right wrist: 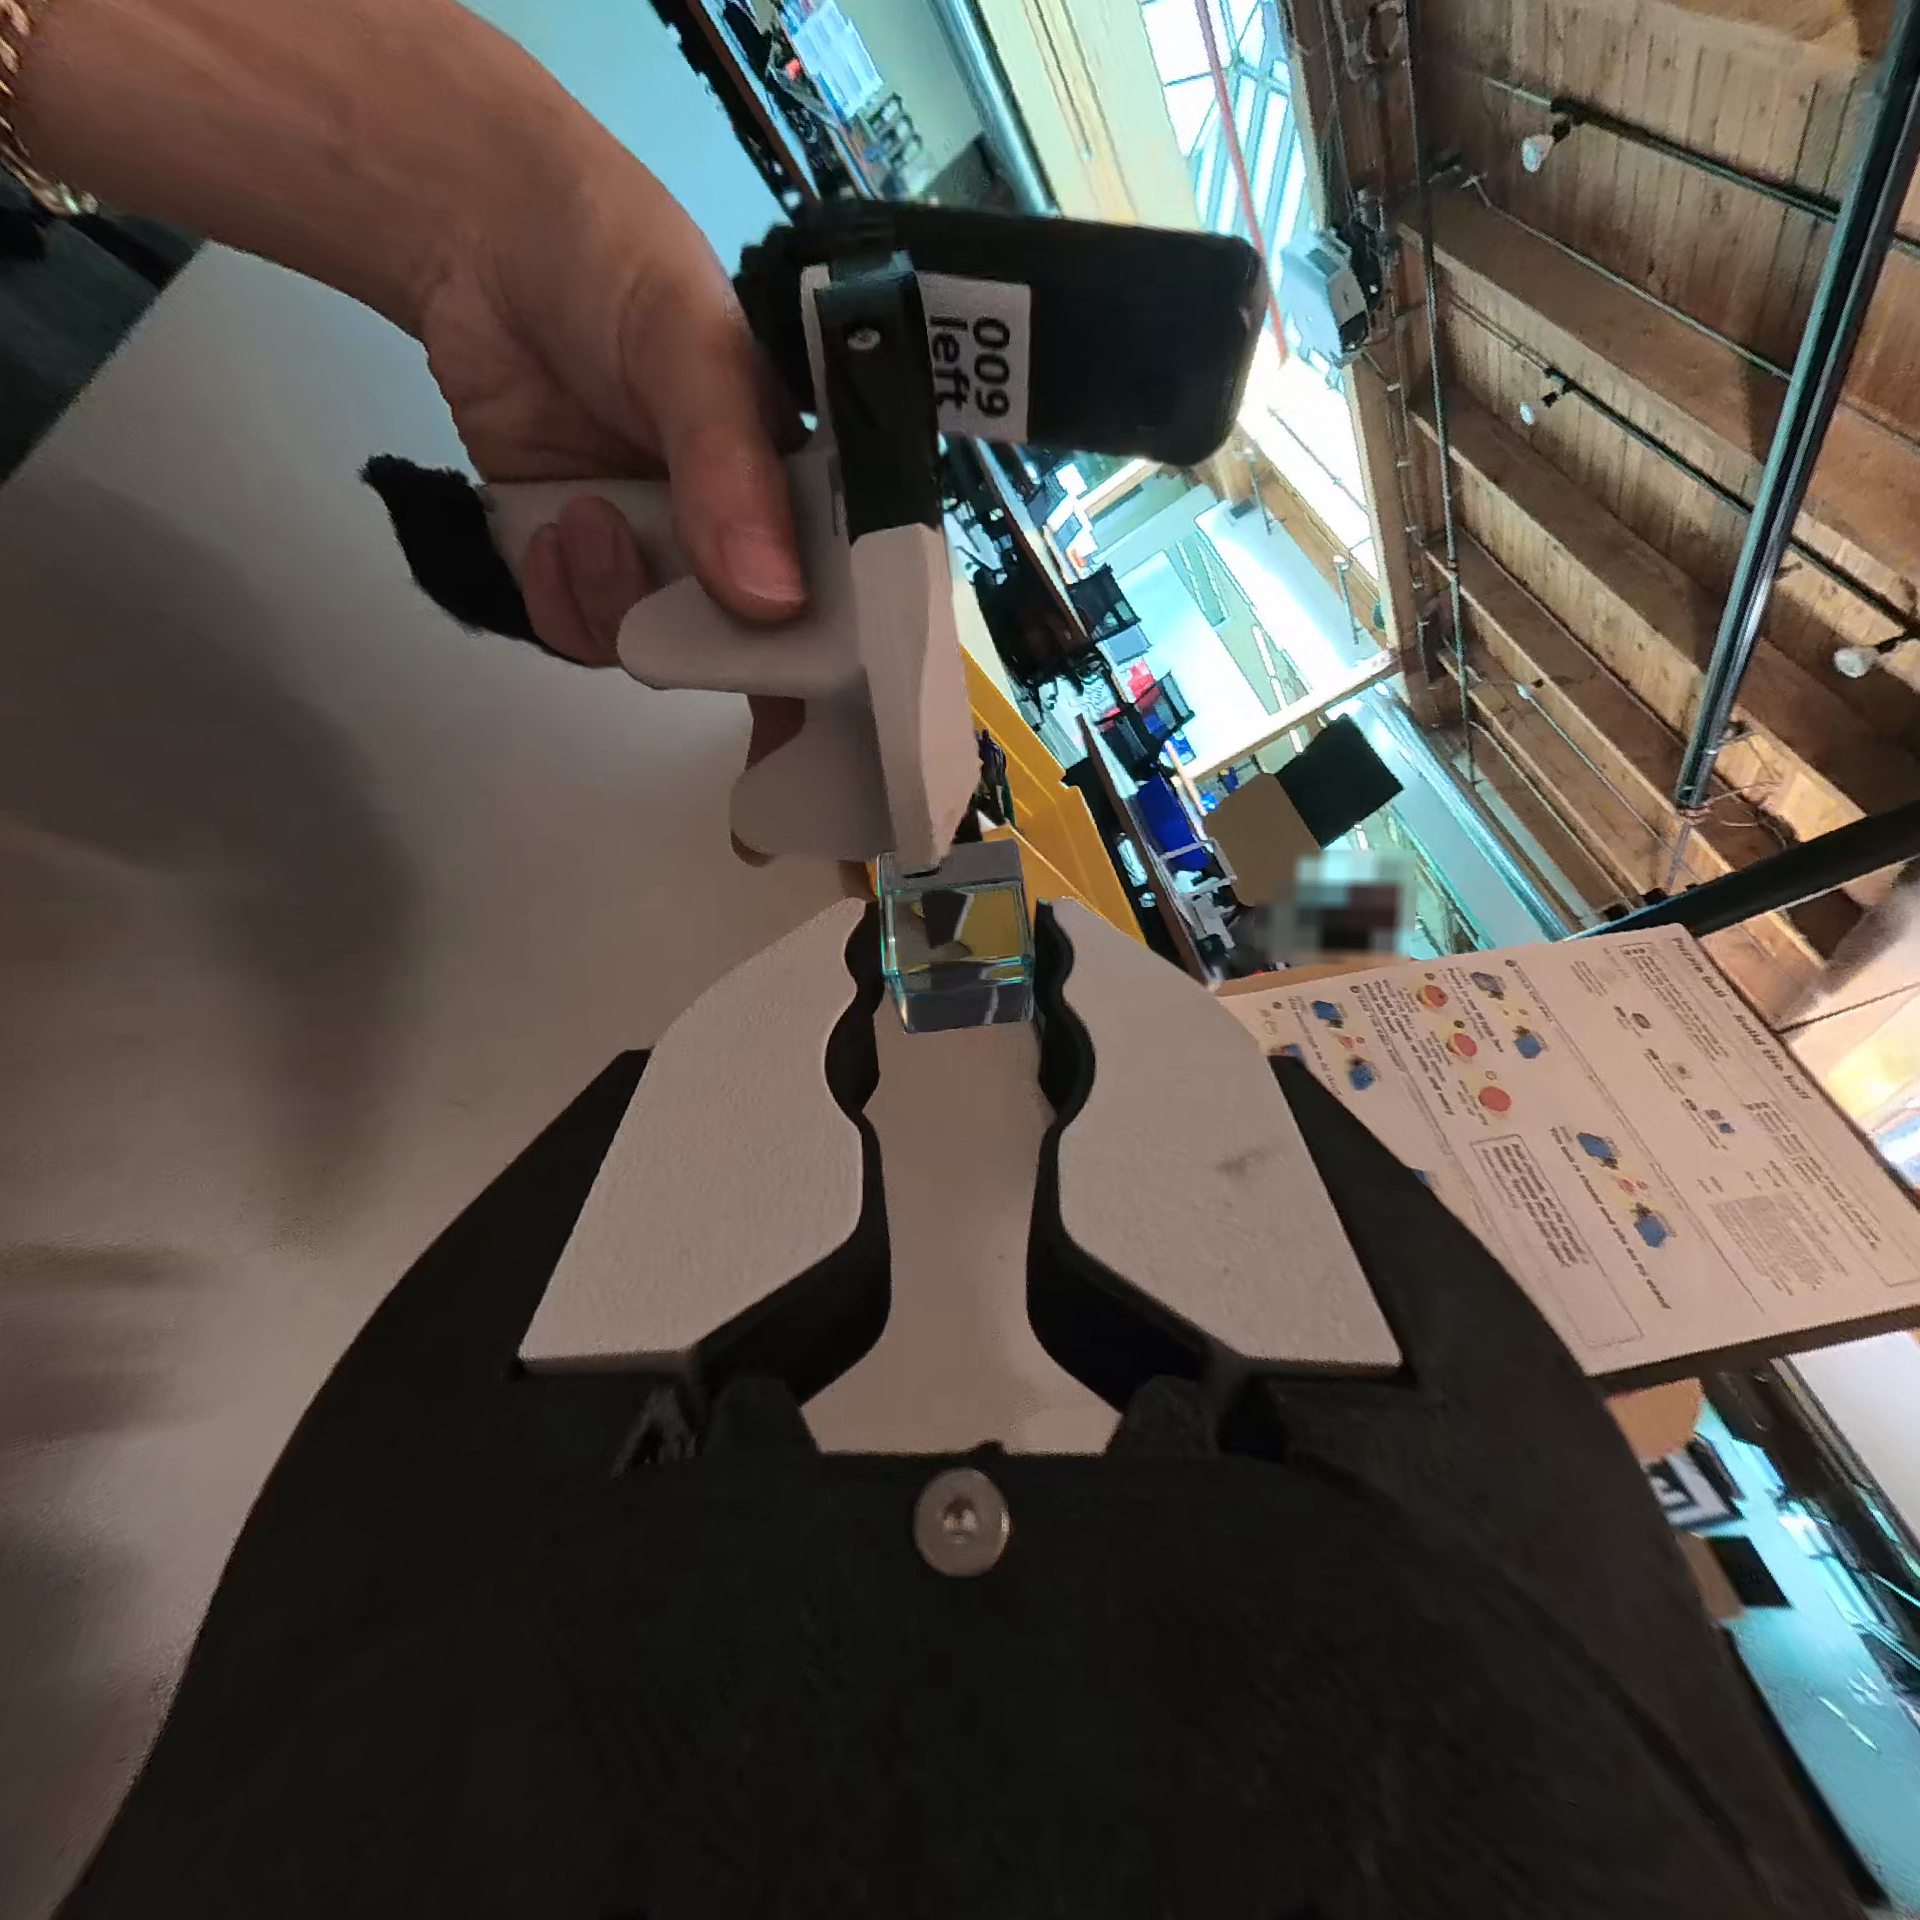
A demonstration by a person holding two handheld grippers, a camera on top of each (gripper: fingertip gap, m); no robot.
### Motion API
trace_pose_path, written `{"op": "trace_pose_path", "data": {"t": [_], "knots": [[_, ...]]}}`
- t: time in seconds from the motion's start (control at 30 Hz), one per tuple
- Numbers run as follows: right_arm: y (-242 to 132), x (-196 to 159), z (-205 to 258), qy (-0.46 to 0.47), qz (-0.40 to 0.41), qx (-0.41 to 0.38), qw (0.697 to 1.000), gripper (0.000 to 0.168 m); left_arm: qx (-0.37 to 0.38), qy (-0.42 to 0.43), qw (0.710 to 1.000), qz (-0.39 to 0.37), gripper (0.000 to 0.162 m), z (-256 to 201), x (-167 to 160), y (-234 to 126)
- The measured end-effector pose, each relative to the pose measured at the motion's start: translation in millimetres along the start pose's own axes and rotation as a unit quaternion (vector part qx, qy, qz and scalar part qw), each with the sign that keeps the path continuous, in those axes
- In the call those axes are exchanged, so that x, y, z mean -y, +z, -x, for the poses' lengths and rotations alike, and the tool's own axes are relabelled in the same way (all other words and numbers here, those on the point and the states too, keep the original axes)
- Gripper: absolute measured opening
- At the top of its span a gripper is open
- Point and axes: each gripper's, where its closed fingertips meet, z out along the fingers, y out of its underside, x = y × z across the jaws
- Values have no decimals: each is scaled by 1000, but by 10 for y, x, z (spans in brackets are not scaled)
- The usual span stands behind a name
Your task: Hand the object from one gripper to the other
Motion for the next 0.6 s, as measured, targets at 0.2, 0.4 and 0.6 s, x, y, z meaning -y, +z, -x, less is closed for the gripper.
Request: {"op": "trace_pose_path", "data": {"t": [0.2,0.4,0.6], "knots": [[15,-24,43,13,10,16,1000,27,-52,-9,999,-7,25,-56,-28,18],[-40,14,-62,268,-32,62,961,56,-89,-3,994,-65,25,-18,74,-96],[-28,75,-225,548,-92,93,826,51,-107,59,985,-122,24,-86,206,-268]]}}
